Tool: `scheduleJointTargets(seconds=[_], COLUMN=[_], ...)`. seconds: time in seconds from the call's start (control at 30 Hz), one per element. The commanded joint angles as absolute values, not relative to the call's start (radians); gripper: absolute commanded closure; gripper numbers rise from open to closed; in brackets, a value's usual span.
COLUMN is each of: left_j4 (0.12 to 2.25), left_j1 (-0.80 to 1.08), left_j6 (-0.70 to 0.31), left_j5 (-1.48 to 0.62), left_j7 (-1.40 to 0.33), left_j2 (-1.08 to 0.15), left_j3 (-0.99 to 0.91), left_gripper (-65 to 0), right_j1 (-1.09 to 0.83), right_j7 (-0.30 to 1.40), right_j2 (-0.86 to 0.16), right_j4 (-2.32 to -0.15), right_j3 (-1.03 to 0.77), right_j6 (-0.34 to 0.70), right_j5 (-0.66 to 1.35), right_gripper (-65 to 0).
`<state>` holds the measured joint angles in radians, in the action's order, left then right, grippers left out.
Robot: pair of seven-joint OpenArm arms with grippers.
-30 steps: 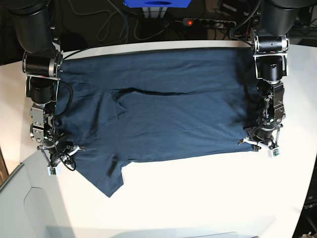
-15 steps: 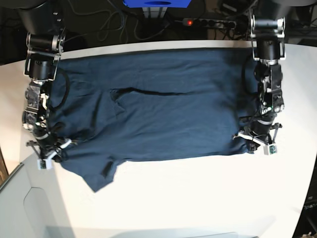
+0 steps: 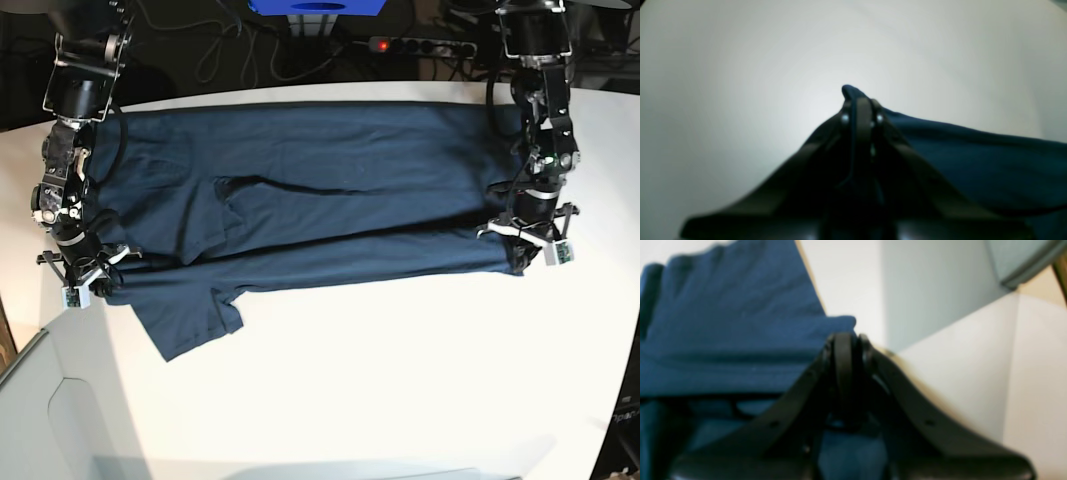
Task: Fold the T-shirt properly
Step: 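Grasp the hem corners with both grippers and lift them, then carry the hem edge with both grippers over the shirt toward the arms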
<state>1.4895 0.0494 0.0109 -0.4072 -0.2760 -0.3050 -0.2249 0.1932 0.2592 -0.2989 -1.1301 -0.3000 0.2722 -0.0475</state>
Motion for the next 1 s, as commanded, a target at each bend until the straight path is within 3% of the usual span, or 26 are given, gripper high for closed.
scheduleJointTargets(seconds=[0.0, 0.27, 0.87, 0.97], left_j4=[1.531, 1.555, 1.518, 1.52], left_j1=[0.056, 0.159, 0.194, 0.194], left_j6=[0.004, -0.001, -0.002, -0.002], left_j5=[-0.414, -0.414, -0.414, -0.414], left_j7=[-0.246, -0.246, -0.245, -0.246], left_j2=[-0.311, -0.259, -0.259, -0.259], left_j3=[-0.236, -0.331, -0.325, -0.325], left_gripper=[0.0, 0.0, 0.0, 0.0], right_j1=[0.2, 0.107, 0.047, 0.053], right_j7=[0.226, 0.225, 0.228, 0.305], right_j2=[-0.317, -0.317, -0.317, -0.317], right_j4=[-1.167, -1.264, -1.262, -1.265], right_j3=[-0.305, -0.305, -0.348, -0.351], right_j6=[0.28, 0.28, 0.28, 0.28], right_j5=[-0.033, -0.033, -0.033, -0.033], right_gripper=[-0.1, -0.1, -0.6, -3.2])
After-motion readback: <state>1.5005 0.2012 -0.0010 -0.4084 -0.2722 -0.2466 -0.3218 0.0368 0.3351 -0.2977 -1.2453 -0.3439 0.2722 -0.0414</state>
